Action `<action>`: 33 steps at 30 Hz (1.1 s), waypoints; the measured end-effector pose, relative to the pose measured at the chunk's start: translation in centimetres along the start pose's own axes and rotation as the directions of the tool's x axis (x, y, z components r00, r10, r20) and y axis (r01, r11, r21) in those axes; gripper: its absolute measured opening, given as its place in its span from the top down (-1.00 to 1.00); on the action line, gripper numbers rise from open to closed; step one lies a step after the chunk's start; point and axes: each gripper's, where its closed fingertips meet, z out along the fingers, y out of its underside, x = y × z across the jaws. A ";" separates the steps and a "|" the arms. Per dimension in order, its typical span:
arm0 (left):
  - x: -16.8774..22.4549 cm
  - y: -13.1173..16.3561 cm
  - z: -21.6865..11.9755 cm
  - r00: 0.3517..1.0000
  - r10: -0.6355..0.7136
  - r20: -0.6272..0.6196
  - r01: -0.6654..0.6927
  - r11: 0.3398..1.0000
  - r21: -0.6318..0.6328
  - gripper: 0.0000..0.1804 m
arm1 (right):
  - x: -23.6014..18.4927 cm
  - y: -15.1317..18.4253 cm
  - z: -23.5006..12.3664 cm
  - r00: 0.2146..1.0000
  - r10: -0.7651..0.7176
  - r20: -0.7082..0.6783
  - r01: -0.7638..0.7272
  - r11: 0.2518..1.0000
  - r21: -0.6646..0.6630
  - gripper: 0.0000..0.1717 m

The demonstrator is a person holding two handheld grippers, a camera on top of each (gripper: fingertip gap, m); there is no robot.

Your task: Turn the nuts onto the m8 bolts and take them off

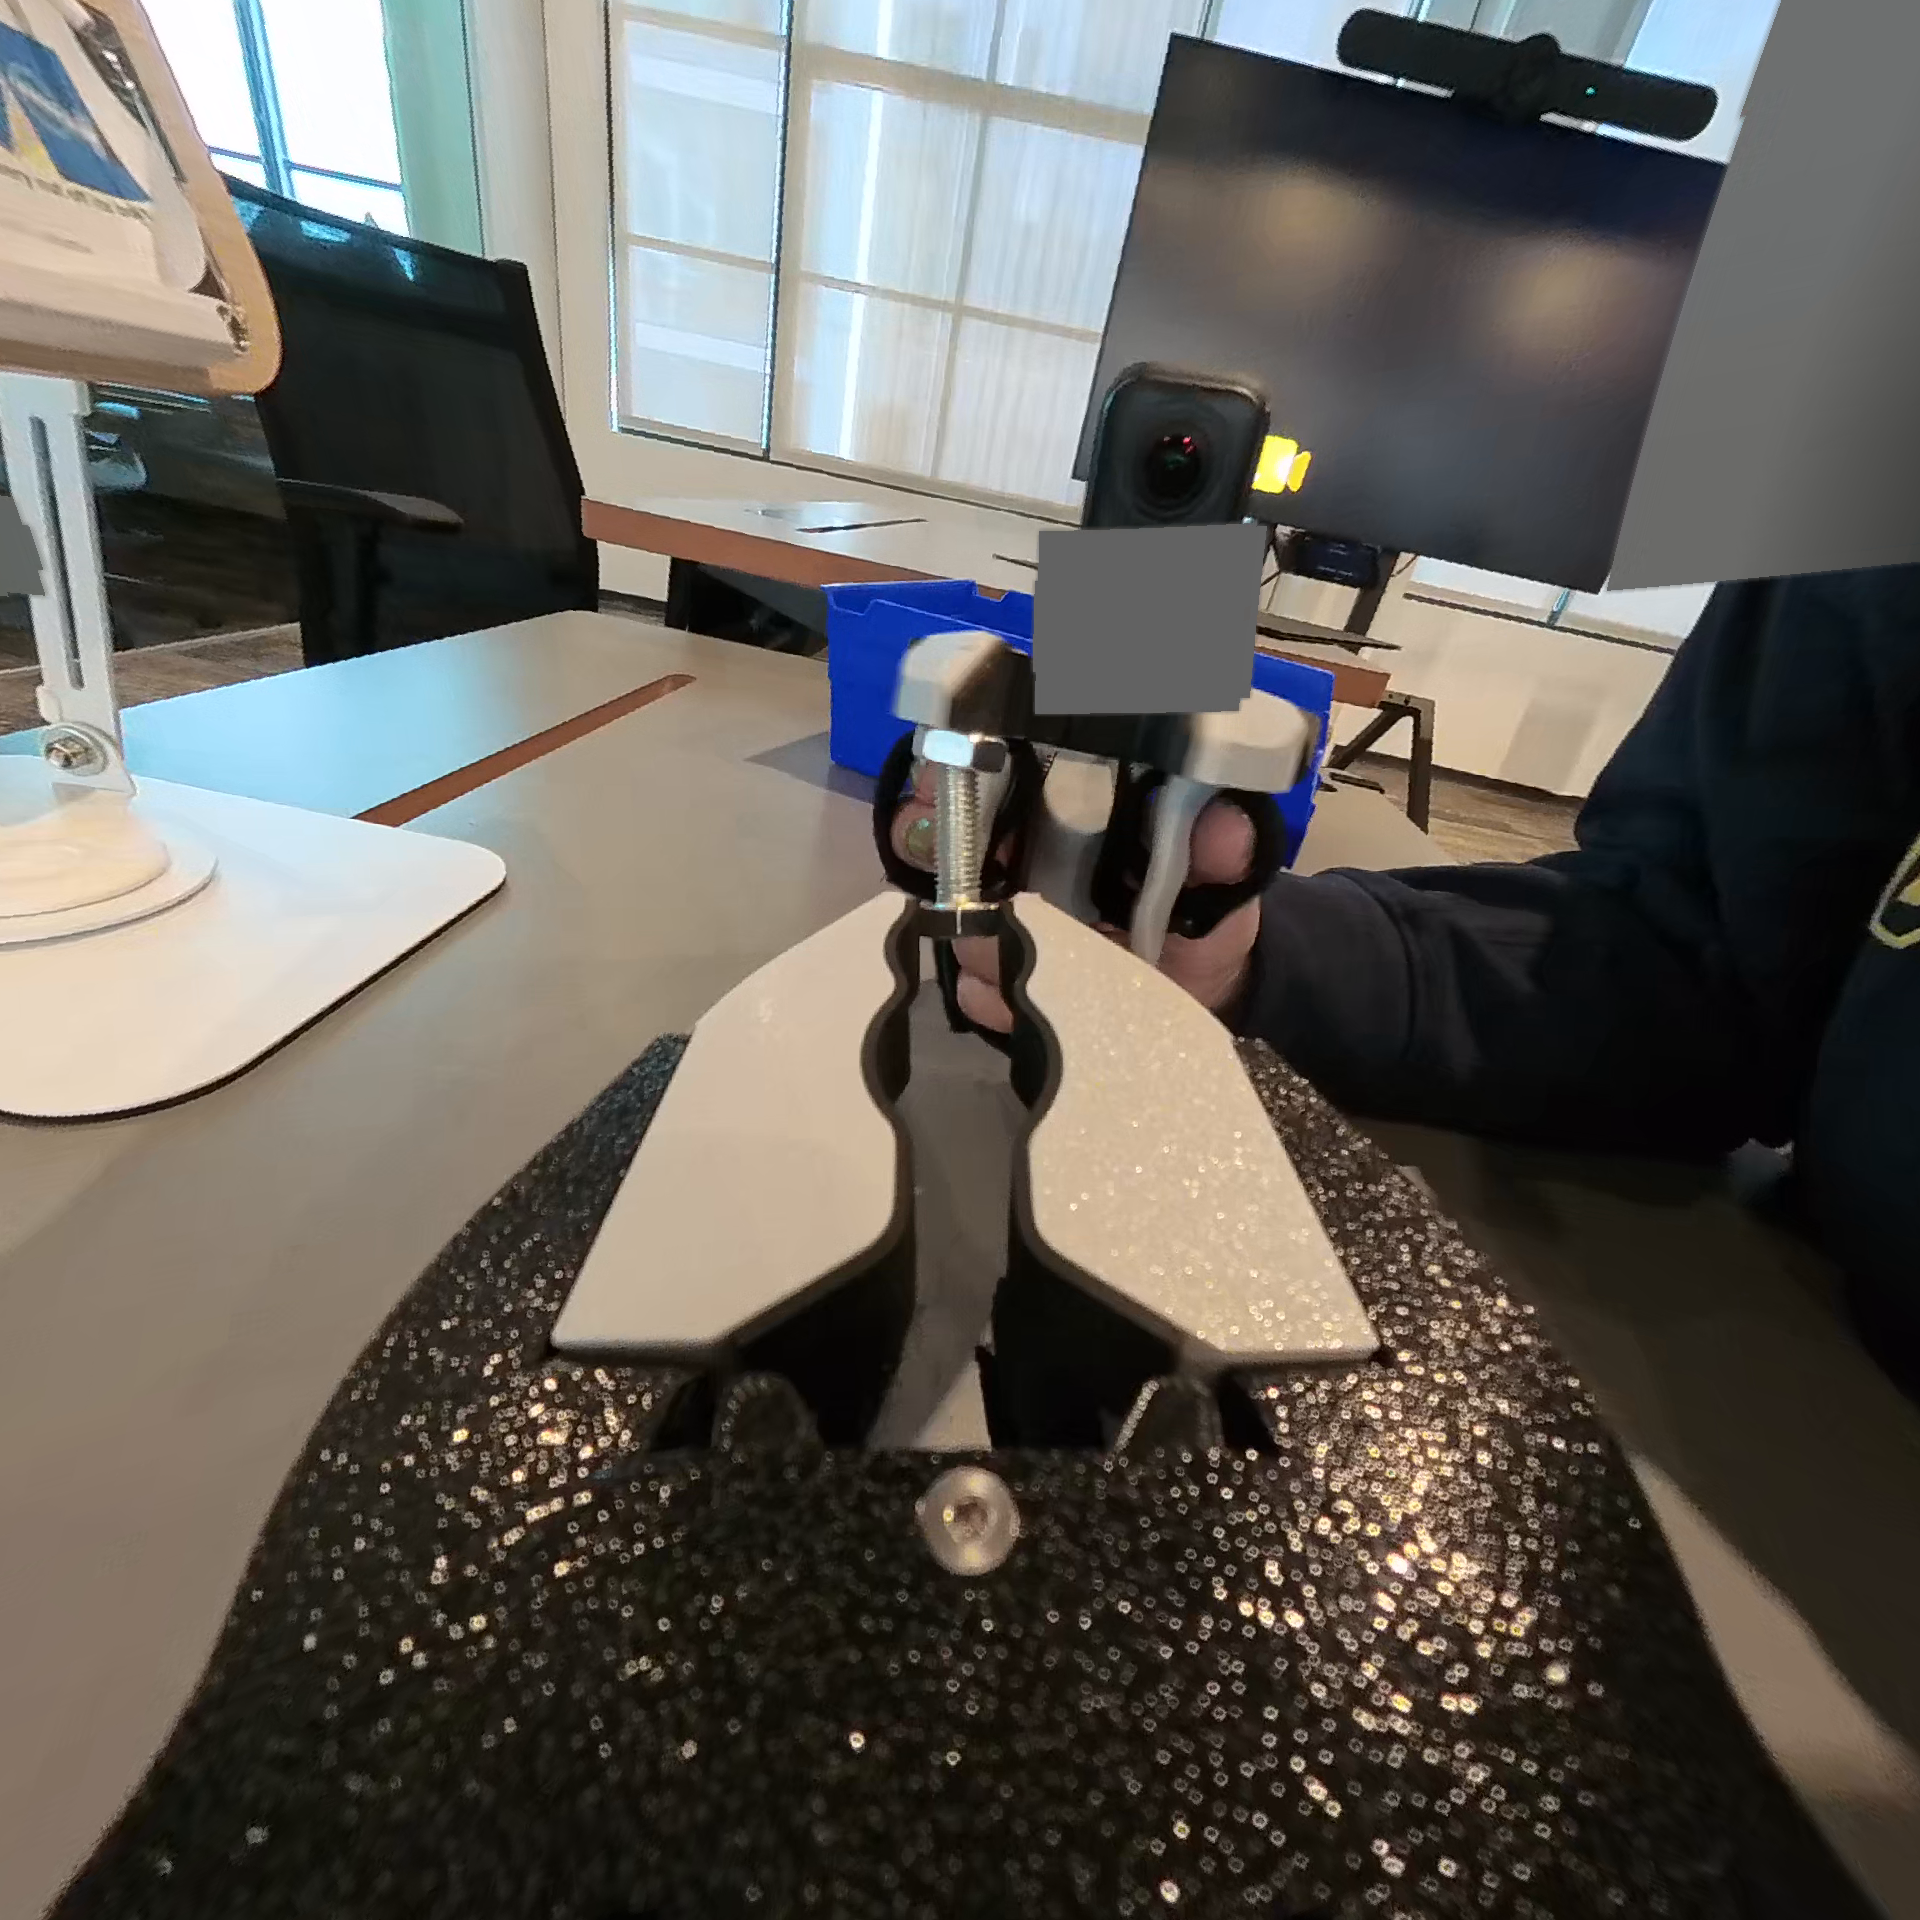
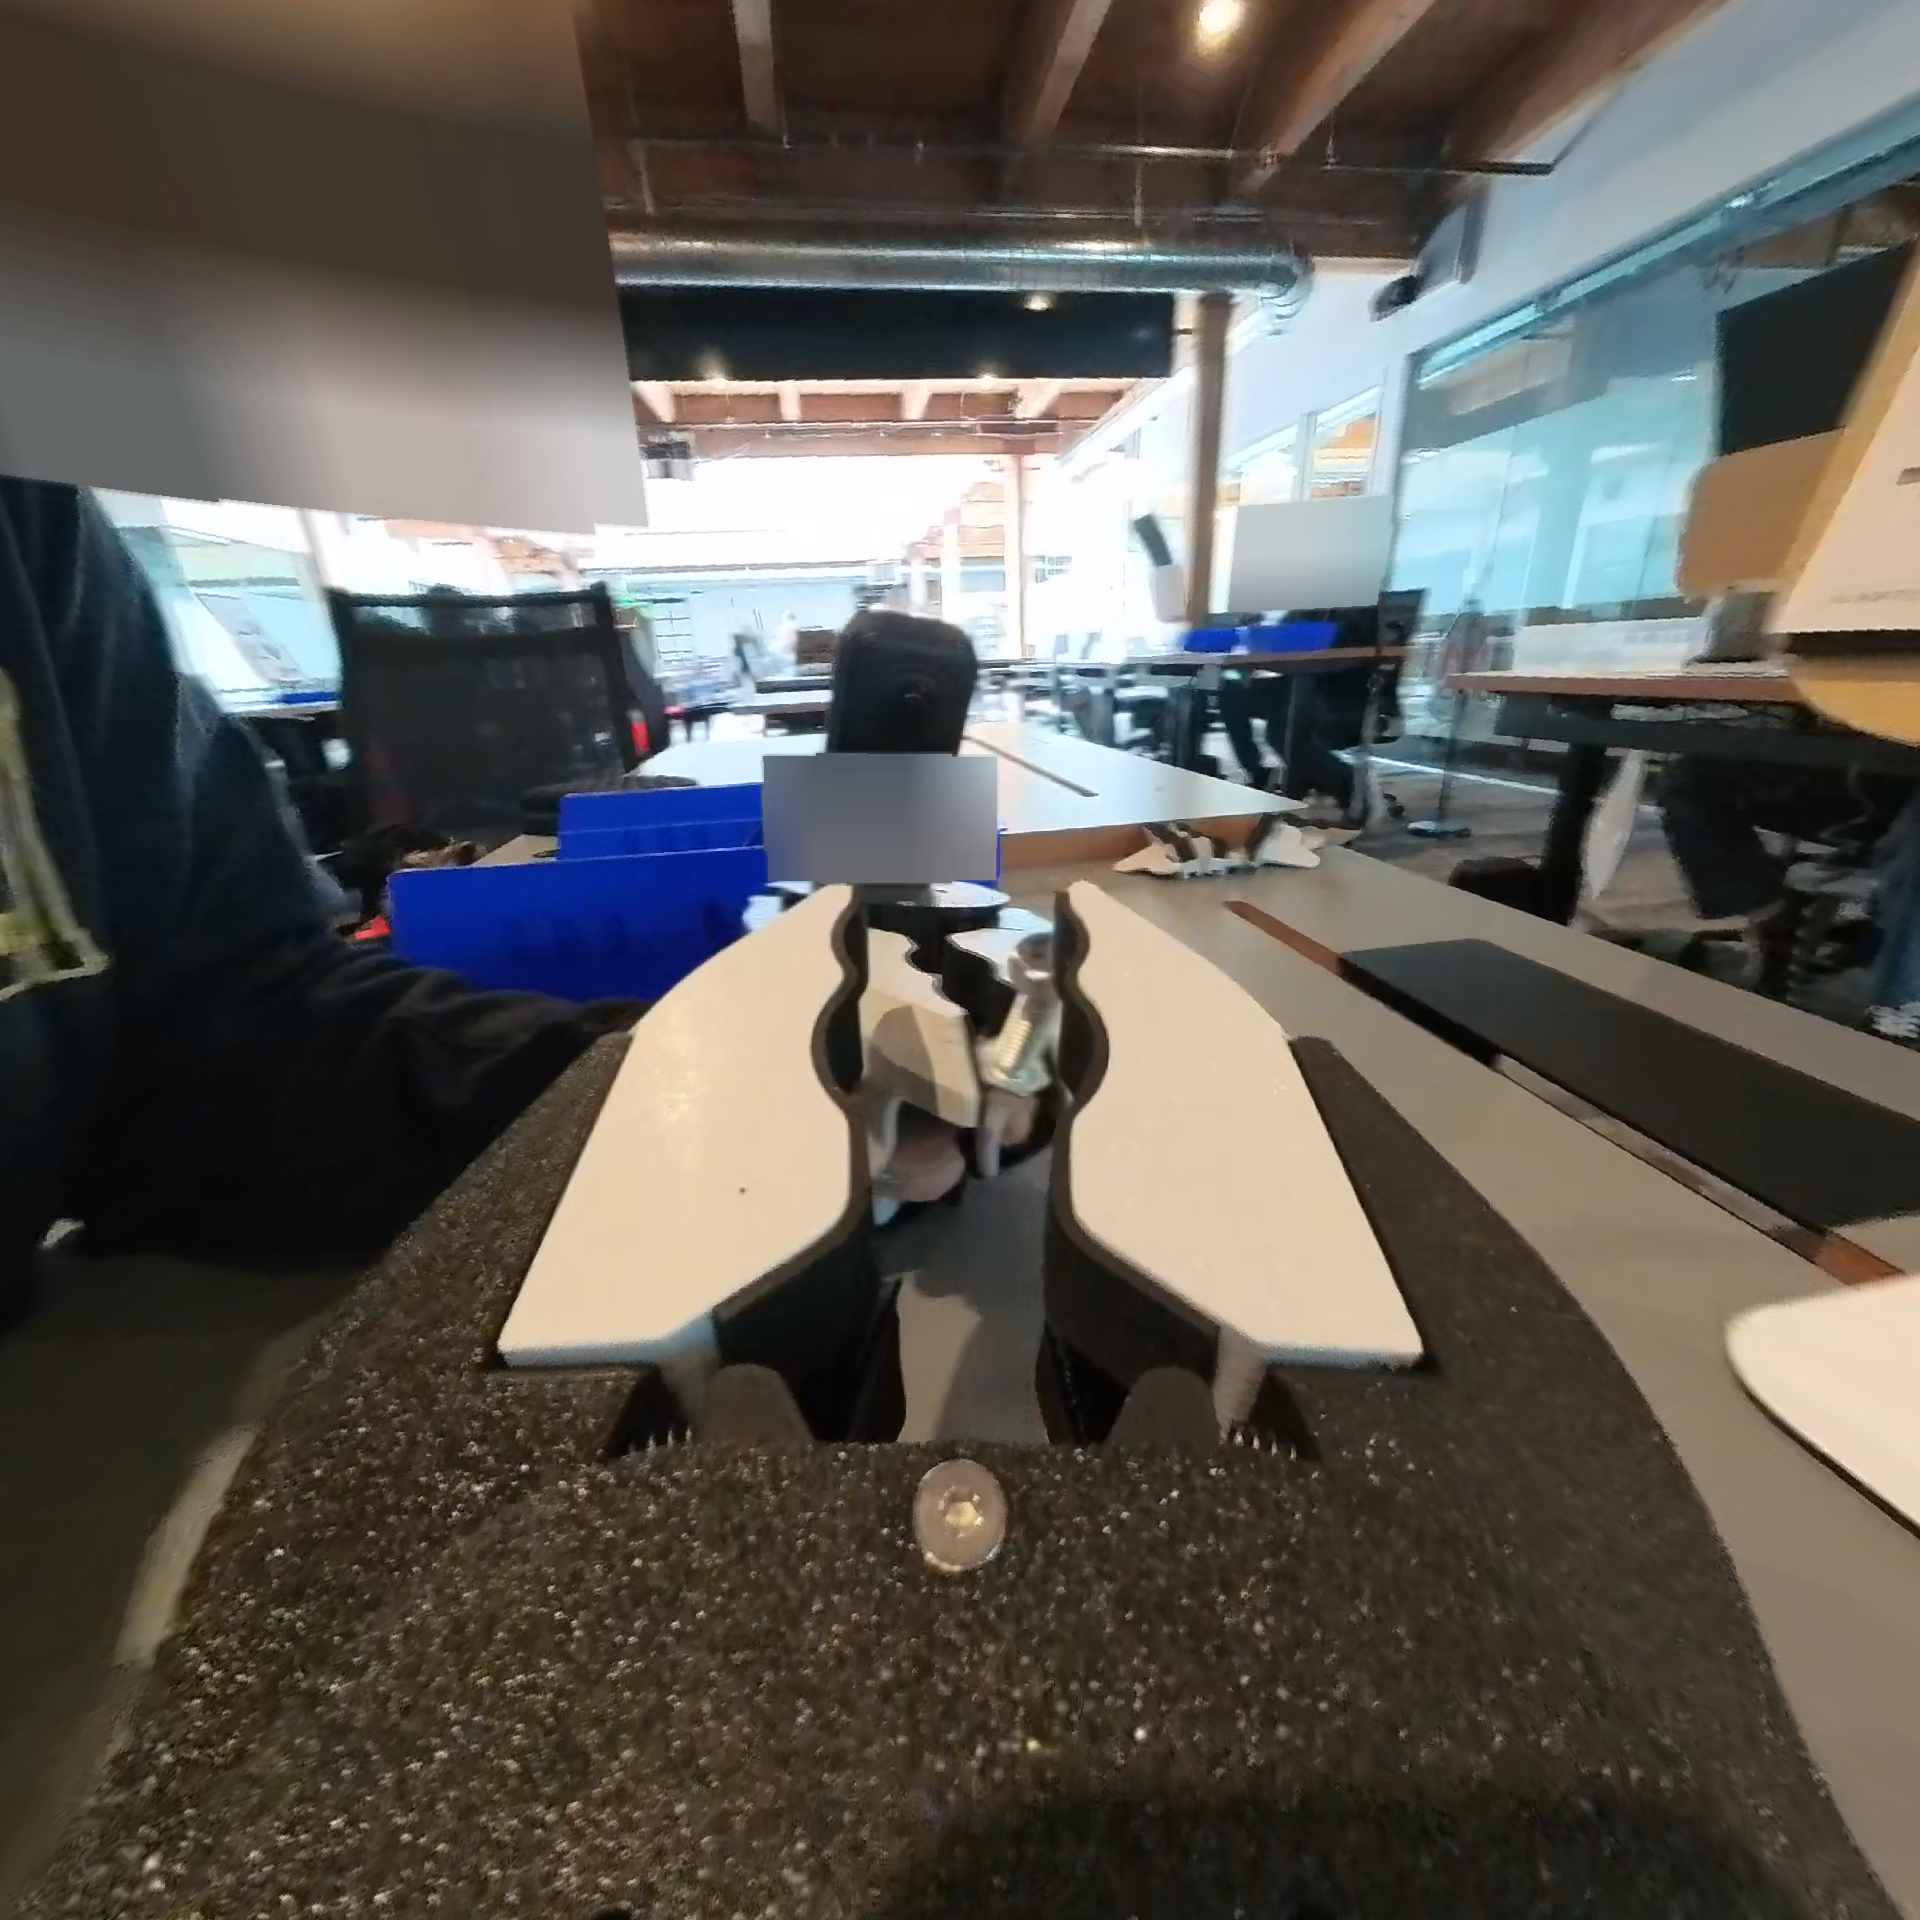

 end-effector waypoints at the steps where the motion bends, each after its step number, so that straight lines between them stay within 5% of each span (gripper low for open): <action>1: 0.0 0.0 0.0 1.000 0.001 0.004 -0.001 1.000 0.003 0.85 | 0.6 -0.2 -0.2 0.999 -0.007 -0.039 0.007 1.000 0.007 0.61; 11: -0.2 -0.2 -0.2 1.000 -0.012 0.006 0.012 1.000 0.020 0.85 | 1.1 -0.2 -0.6 0.997 -0.030 -0.072 0.030 1.000 -0.001 0.66; 15: 0.0 0.0 0.0 1.000 -0.019 -0.014 0.019 1.000 0.004 0.85 | 0.1 -1.9 -0.8 0.999 -0.024 -0.023 0.026 0.994 0.107 0.70; 21: 0.2 0.1 0.1 1.000 -0.013 -0.022 0.012 1.000 -0.010 0.85 | 0.0 0.1 0.1 0.999 0.033 0.010 -0.033 0.999 0.004 0.65; 33: -0.1 -0.2 -0.2 1.000 -0.024 -0.008 0.024 1.000 0.019 0.85 | 0.8 -0.7 -0.6 0.998 0.053 -0.028 -0.051 0.997 0.064 0.62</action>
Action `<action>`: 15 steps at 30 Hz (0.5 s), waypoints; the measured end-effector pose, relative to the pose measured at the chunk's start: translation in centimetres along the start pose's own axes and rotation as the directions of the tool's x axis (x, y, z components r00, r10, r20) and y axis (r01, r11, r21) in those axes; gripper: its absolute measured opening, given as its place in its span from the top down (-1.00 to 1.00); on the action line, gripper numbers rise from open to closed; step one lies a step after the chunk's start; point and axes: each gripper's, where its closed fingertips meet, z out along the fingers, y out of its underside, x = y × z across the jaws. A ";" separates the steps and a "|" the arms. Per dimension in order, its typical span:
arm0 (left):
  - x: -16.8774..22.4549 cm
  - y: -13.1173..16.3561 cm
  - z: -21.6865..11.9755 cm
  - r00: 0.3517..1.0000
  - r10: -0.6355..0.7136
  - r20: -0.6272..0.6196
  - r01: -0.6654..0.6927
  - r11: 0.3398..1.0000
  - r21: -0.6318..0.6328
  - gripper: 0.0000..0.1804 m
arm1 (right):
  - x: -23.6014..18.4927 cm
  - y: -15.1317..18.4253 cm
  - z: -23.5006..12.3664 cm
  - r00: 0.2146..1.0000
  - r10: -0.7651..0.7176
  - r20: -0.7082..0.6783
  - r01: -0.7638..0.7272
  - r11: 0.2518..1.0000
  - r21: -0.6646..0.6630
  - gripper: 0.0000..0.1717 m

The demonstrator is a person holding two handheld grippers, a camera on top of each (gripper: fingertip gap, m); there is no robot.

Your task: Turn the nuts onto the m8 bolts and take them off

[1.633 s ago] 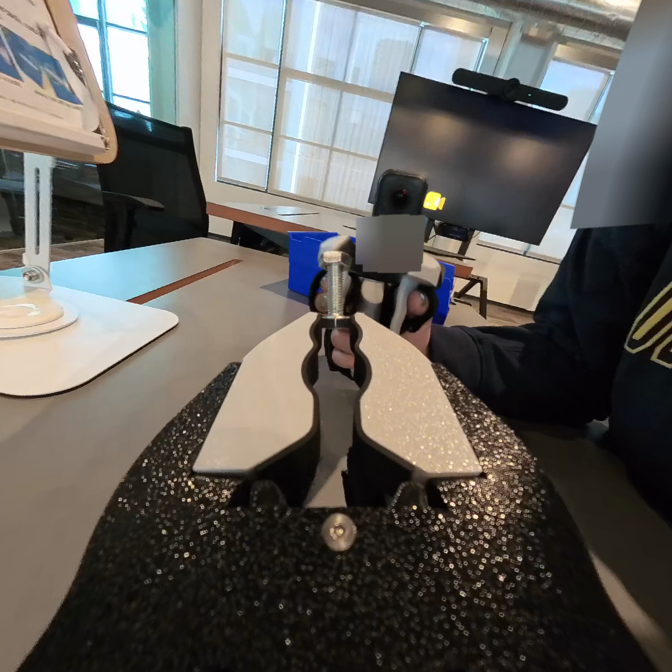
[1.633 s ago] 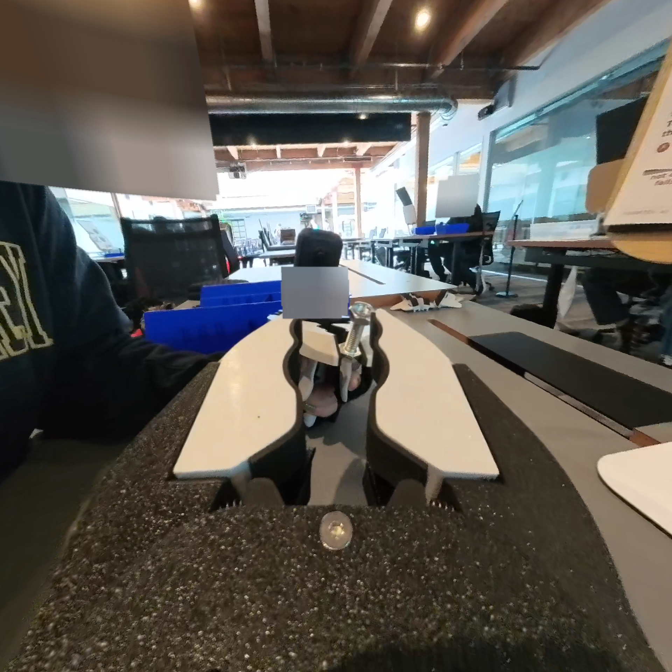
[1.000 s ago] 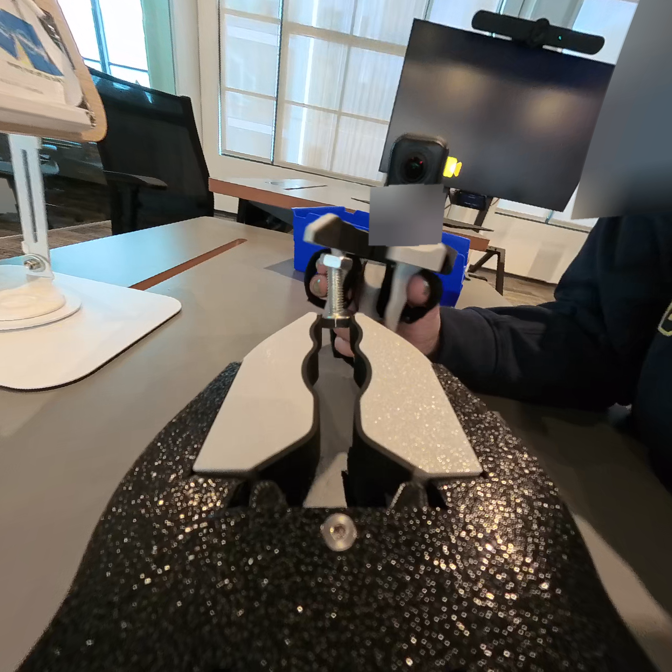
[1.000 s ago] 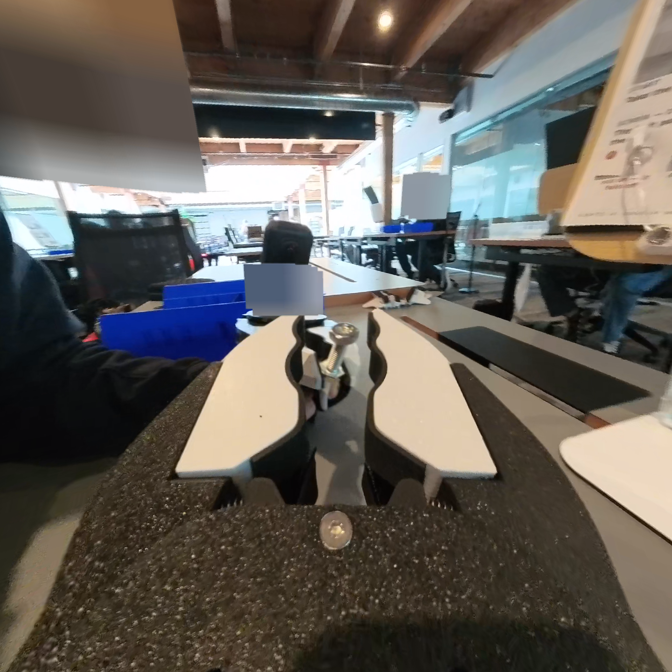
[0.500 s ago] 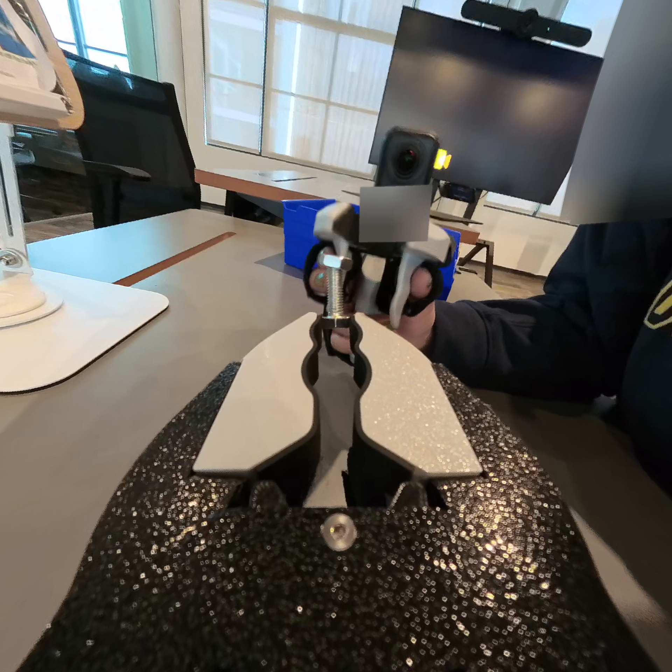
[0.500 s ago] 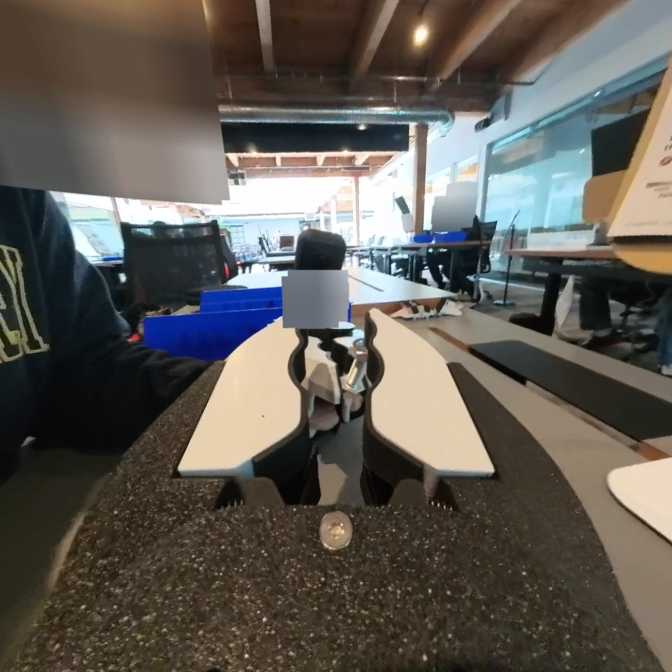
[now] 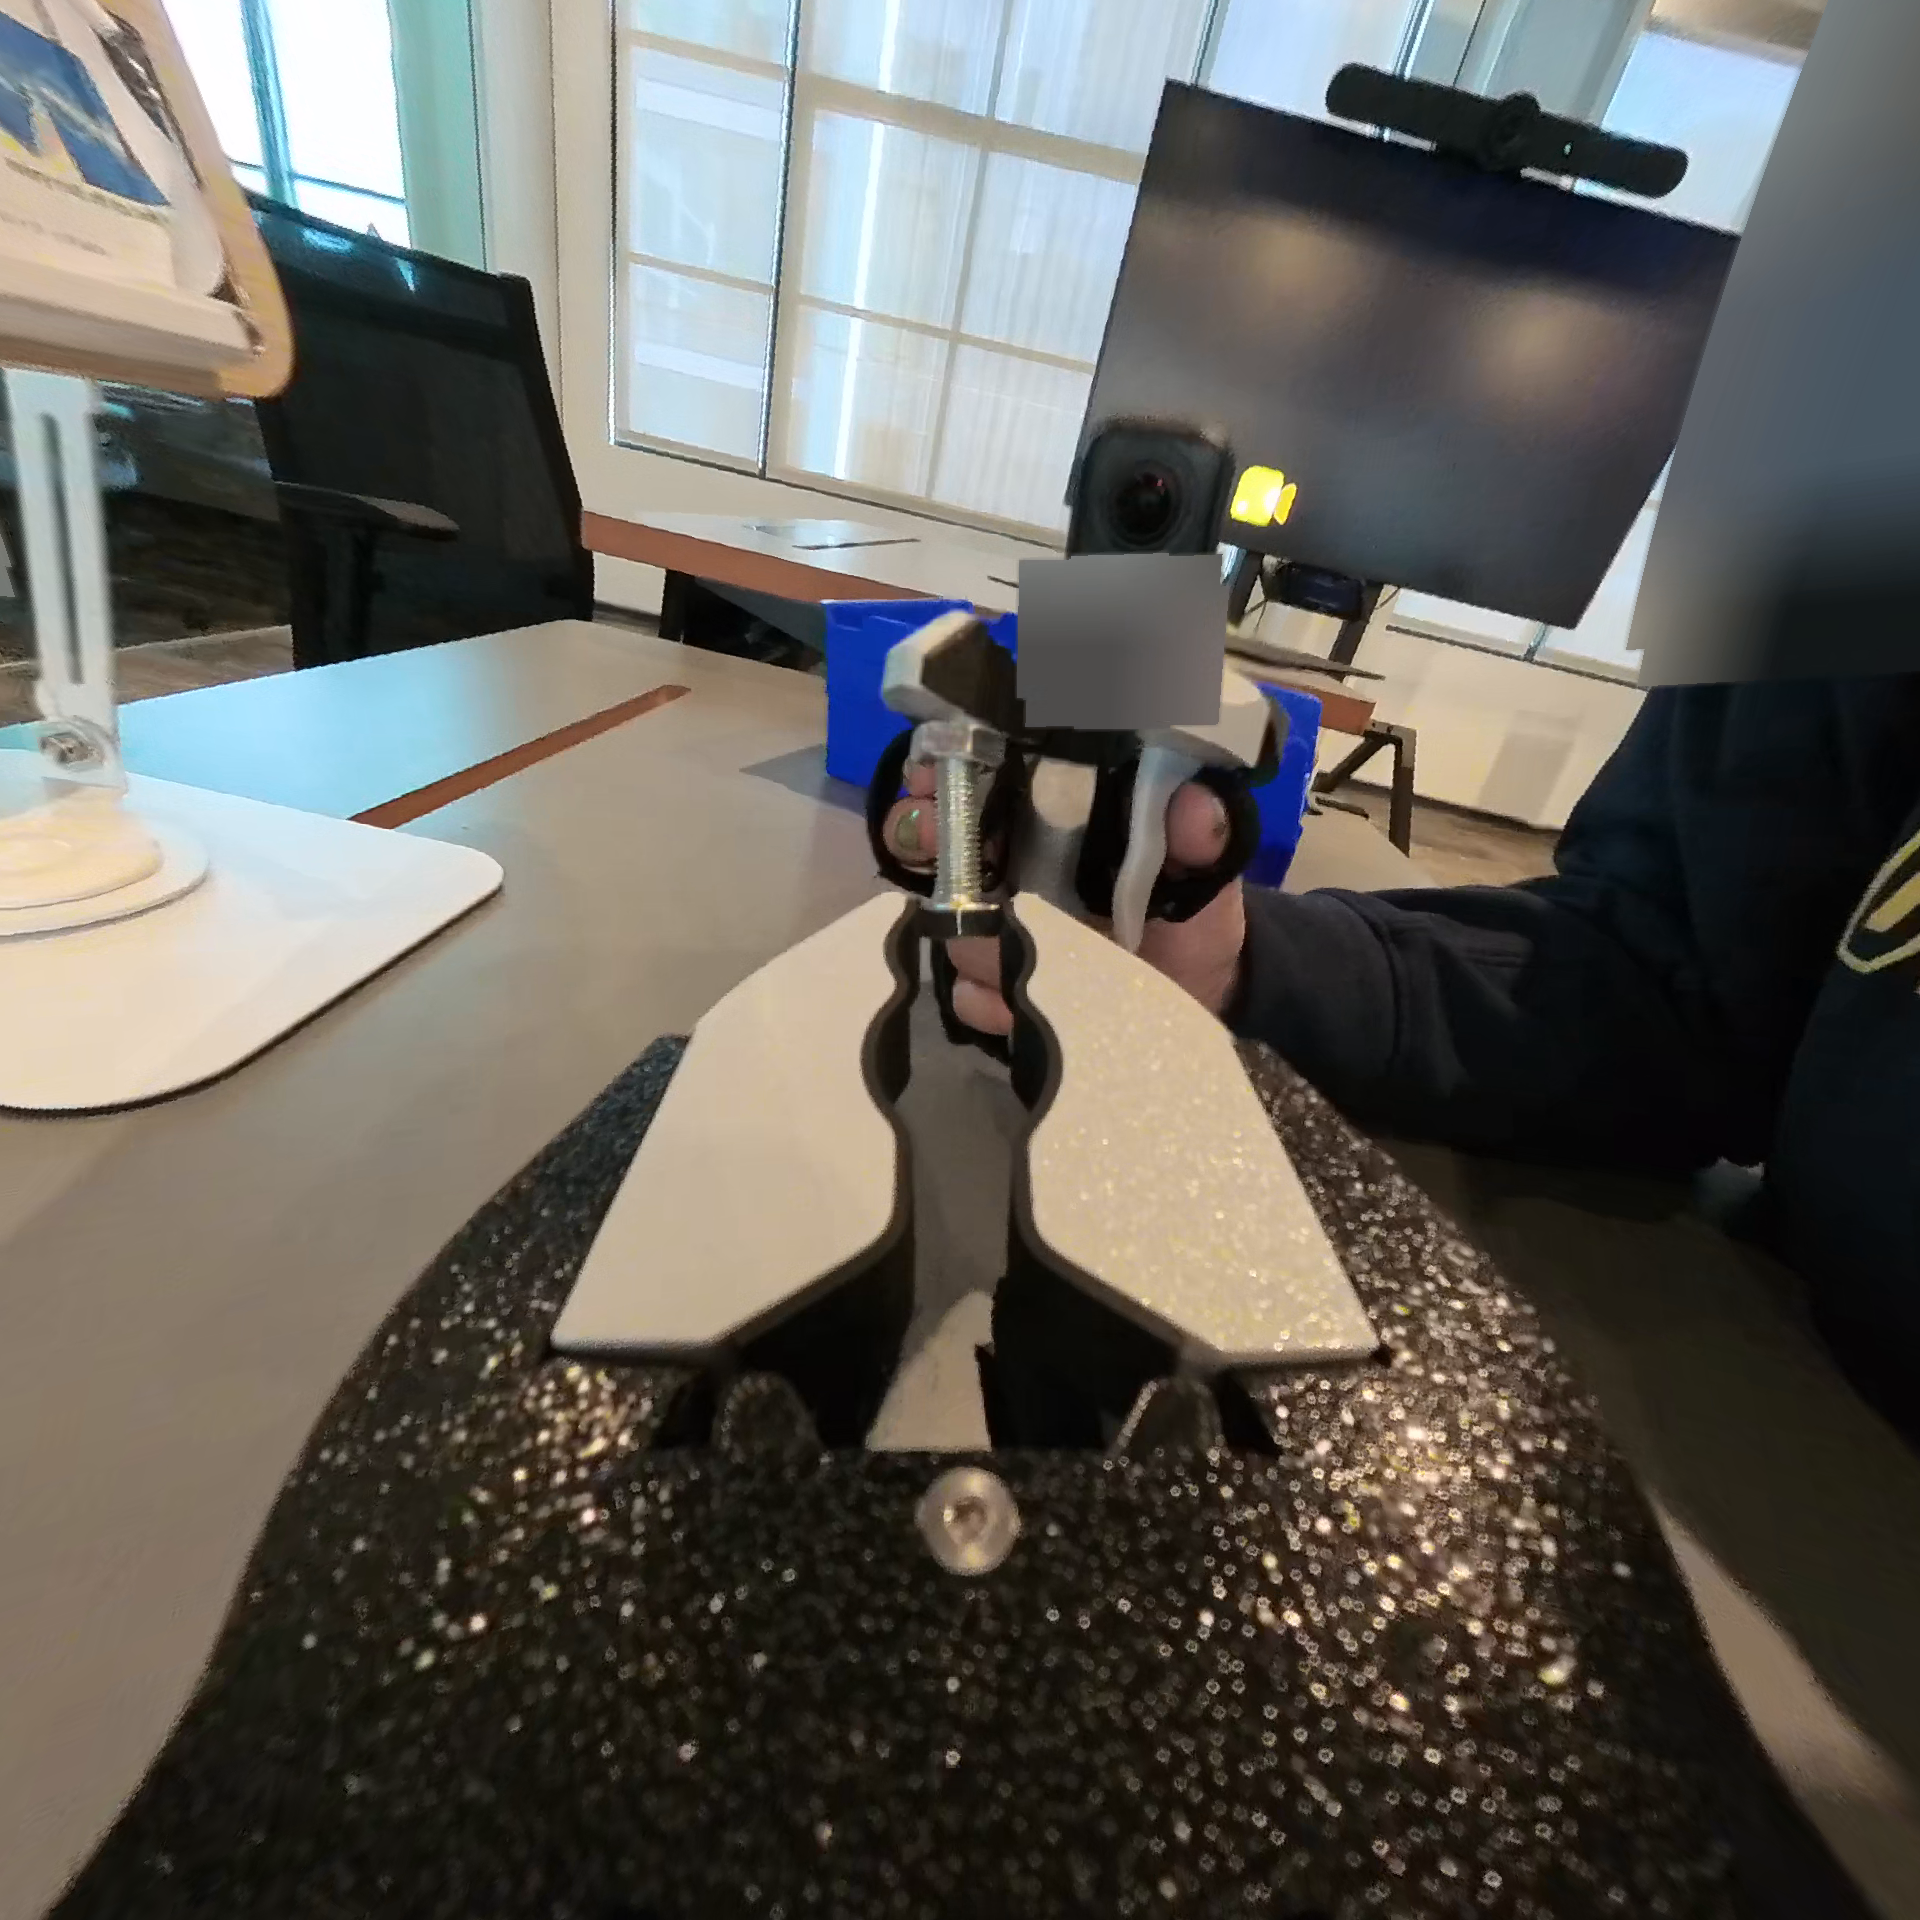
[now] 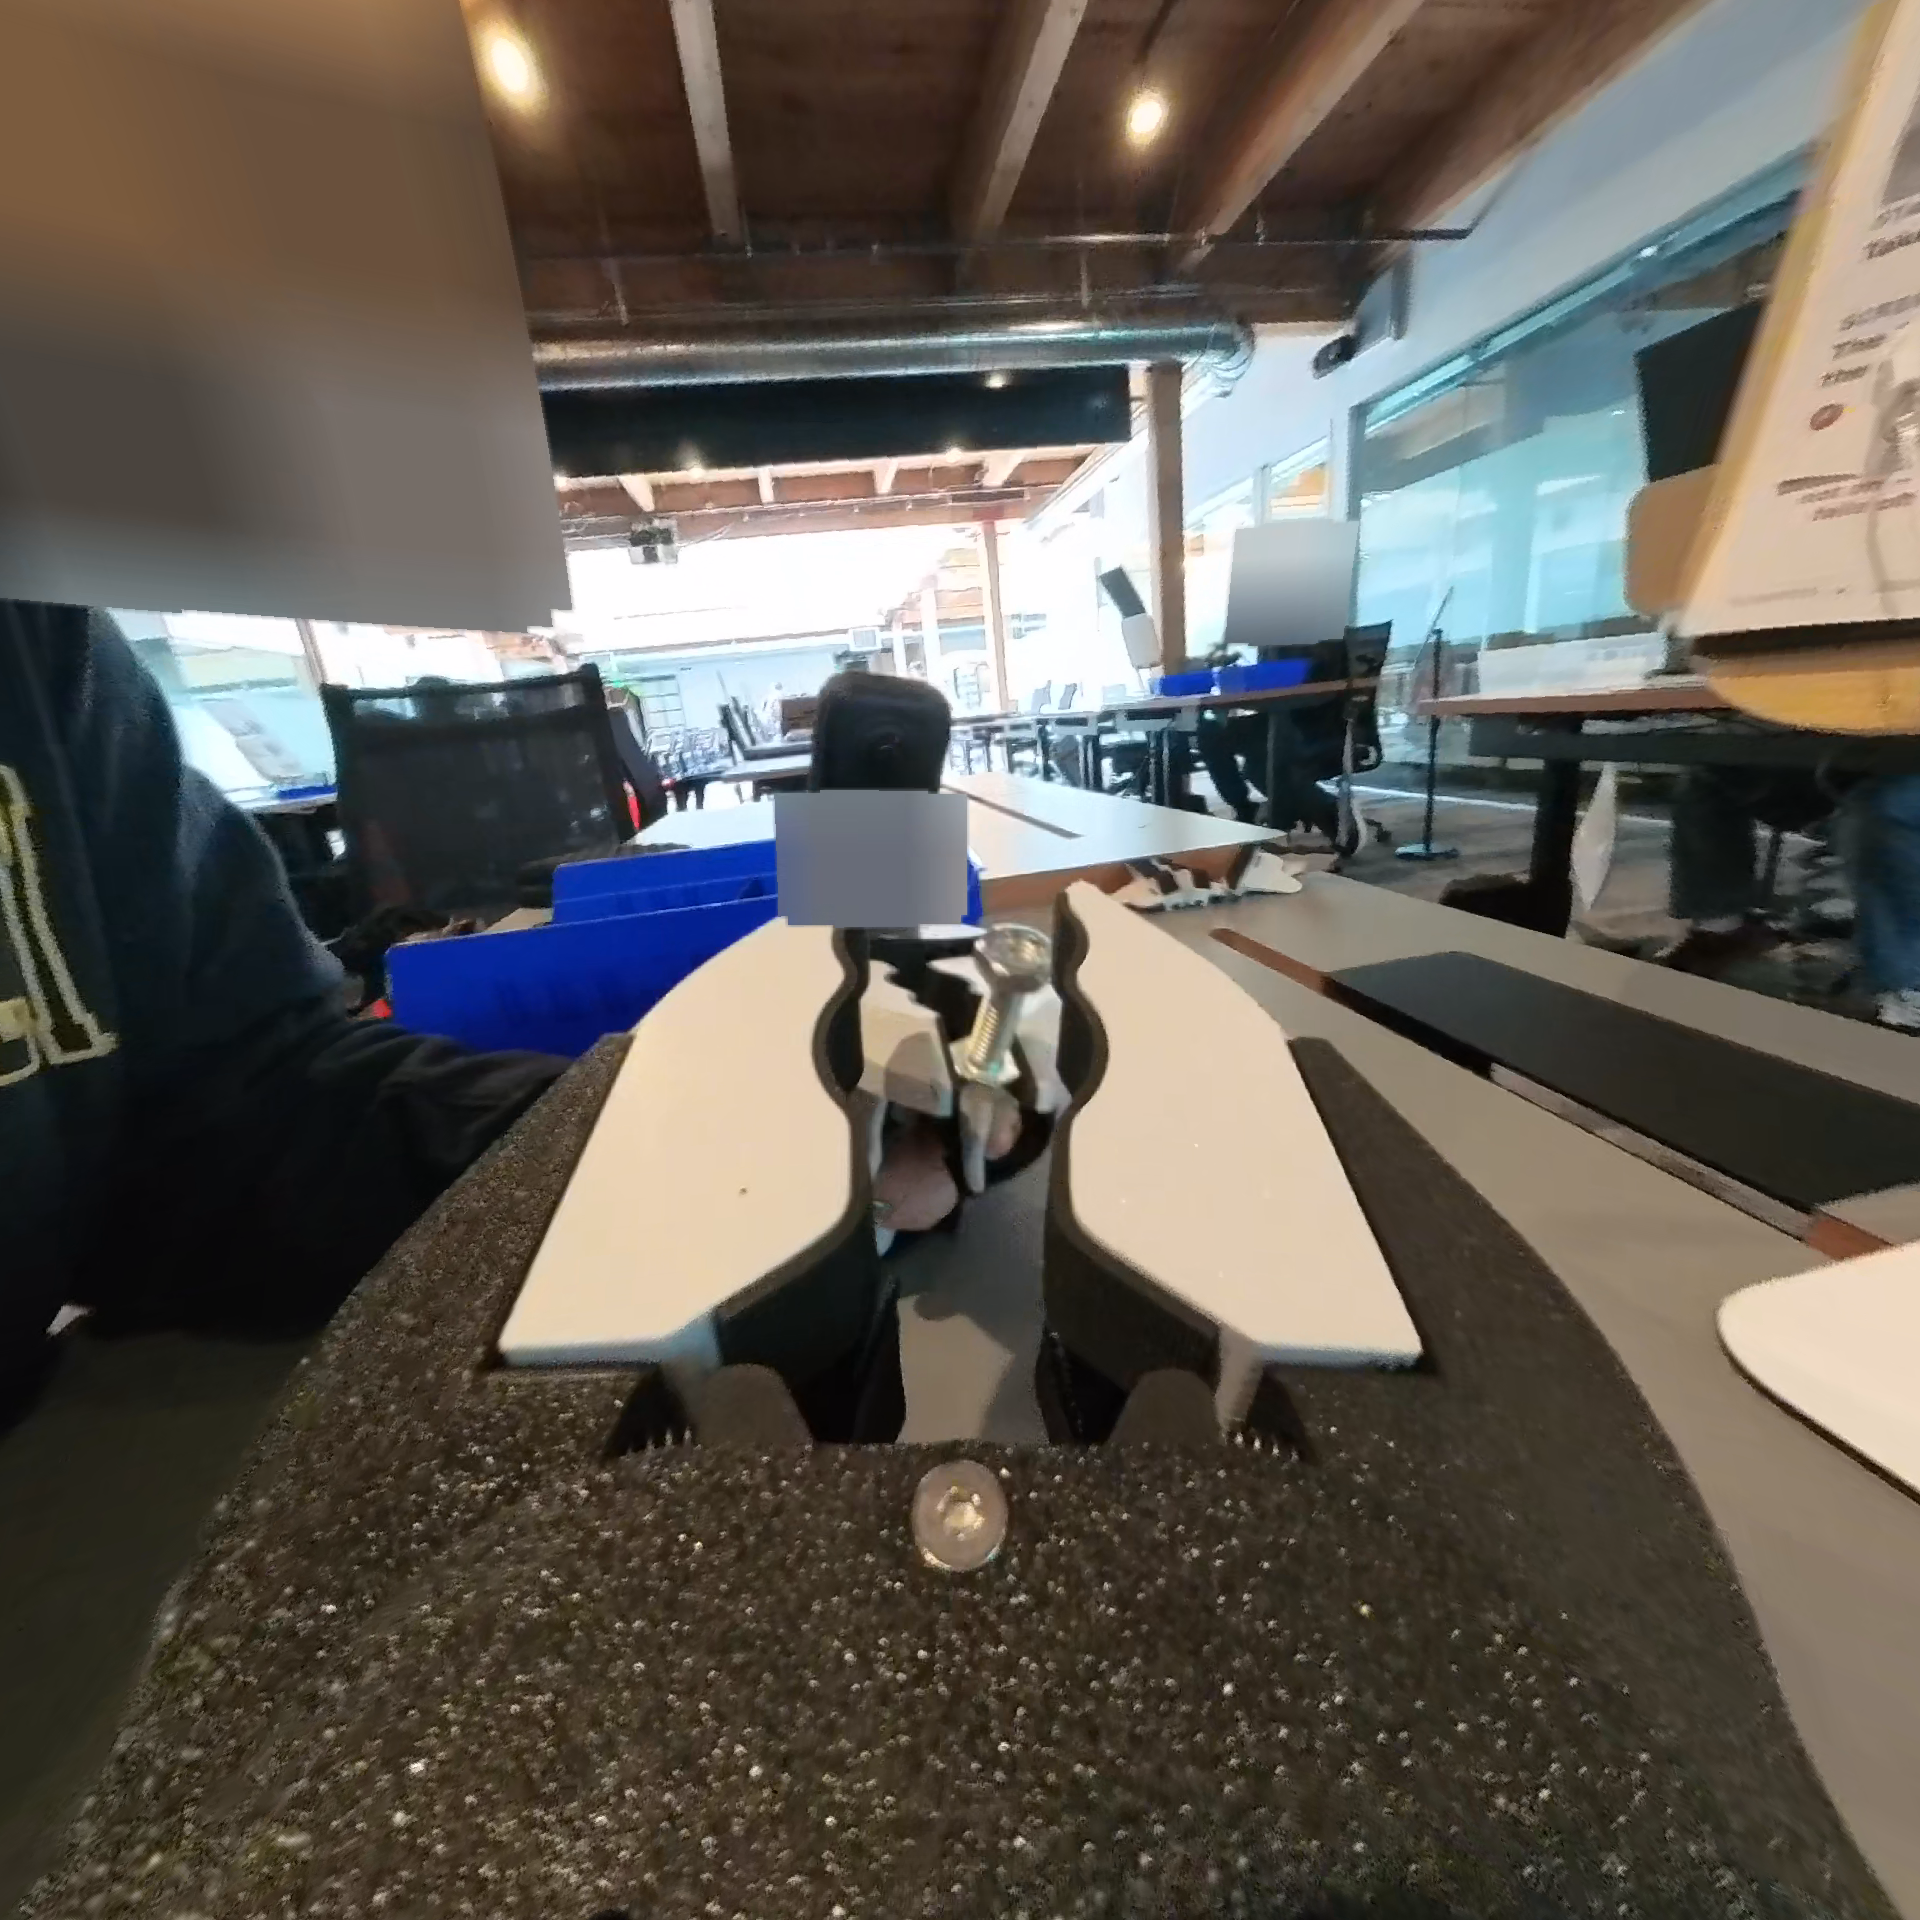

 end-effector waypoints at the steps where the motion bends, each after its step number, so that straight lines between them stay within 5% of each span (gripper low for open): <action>1: -0.1 -0.2 -0.2 1.000 -0.009 0.001 0.009 1.000 0.017 0.85 | 0.3 0.1 -0.2 1.000 0.005 -0.010 -0.005 1.000 -0.009 0.61; 15: -0.2 -0.4 -0.3 1.000 -0.028 -0.009 0.029 0.999 0.030 0.85 | -0.1 0.7 -0.2 1.000 -0.018 0.017 0.019 0.998 -0.060 0.63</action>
